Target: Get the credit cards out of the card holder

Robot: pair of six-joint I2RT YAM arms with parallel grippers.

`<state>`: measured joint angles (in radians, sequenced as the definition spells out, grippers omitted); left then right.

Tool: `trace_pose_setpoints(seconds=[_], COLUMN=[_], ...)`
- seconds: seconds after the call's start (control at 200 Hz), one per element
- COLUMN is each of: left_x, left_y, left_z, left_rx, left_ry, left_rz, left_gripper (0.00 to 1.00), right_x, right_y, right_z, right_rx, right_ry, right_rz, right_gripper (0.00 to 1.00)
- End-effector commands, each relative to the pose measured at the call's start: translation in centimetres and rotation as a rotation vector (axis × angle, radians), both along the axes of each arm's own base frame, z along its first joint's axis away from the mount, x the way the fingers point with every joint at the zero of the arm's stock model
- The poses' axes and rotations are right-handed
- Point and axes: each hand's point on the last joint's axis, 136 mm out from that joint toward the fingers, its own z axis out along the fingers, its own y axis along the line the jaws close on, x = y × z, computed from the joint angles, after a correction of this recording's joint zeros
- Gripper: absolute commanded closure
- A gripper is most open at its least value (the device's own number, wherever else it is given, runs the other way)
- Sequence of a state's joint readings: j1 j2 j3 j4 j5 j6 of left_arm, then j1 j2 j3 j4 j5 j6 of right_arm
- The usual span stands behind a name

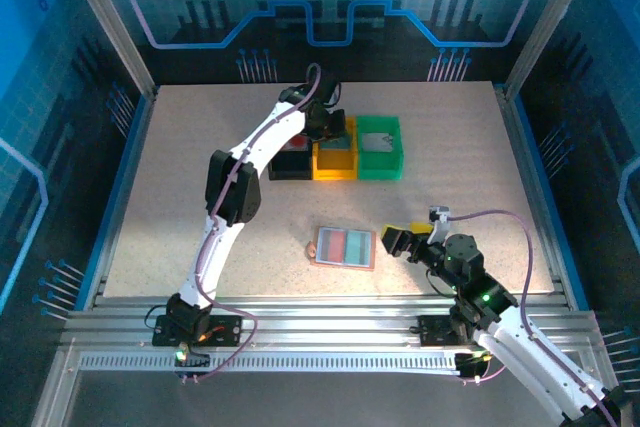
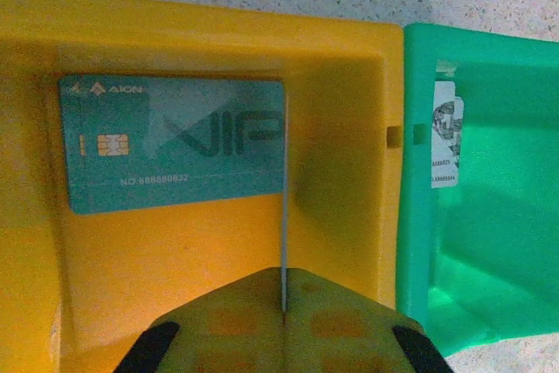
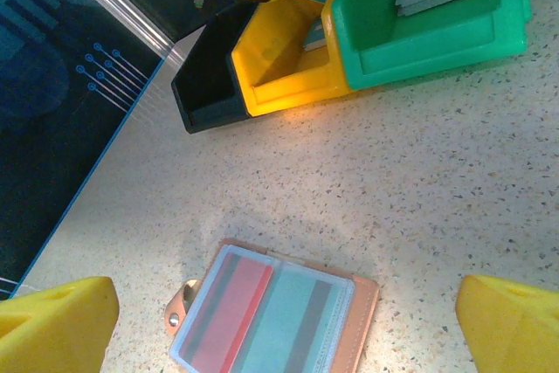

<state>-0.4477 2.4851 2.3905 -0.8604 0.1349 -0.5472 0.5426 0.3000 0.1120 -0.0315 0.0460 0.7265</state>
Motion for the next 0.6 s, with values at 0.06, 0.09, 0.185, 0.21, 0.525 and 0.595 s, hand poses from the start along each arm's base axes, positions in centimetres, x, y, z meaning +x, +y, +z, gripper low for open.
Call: trace_pose_setpoints(seconds=[0.06, 0.09, 0.185, 0.21, 0.525, 0.595], left_x=[0.5, 0.6, 0.6, 0.7, 1.0, 1.0], left_y=[0.3, 0.2, 0.3, 0.4, 1.1, 1.1], left_z=[-0.2, -0.3, -0.9, -0.9, -1.6, -1.8], left_rx=[0.003, 0.002, 0.008, 0.007, 0.005, 0.005], left_ry=[0.006, 0.008, 0.013, 0.012, 0.028, 0.031], left_rz=[0.001, 0.0, 0.002, 0.003, 0.008, 0.008], left_gripper=[1.0, 1.0, 1.0, 1.0, 1.0, 1.0], right_x=[-0.1, -0.1, -0.1, -0.1, 0.0, 0.0], right_y=[0.4, 0.4, 0.4, 0.4, 0.6, 0.7], right_z=[0.7, 0.7, 0.6, 0.6, 0.5, 0.5], right_rx=[0.026, 0.026, 0.026, 0.026, 0.024, 0.024], right_ry=[-0.025, -0.026, -0.026, -0.026, -0.028, -0.027], right_rz=[0.014, 0.015, 0.015, 0.015, 0.022, 0.024], right_gripper=[0.0, 0.0, 0.0, 0.0, 0.0, 0.0])
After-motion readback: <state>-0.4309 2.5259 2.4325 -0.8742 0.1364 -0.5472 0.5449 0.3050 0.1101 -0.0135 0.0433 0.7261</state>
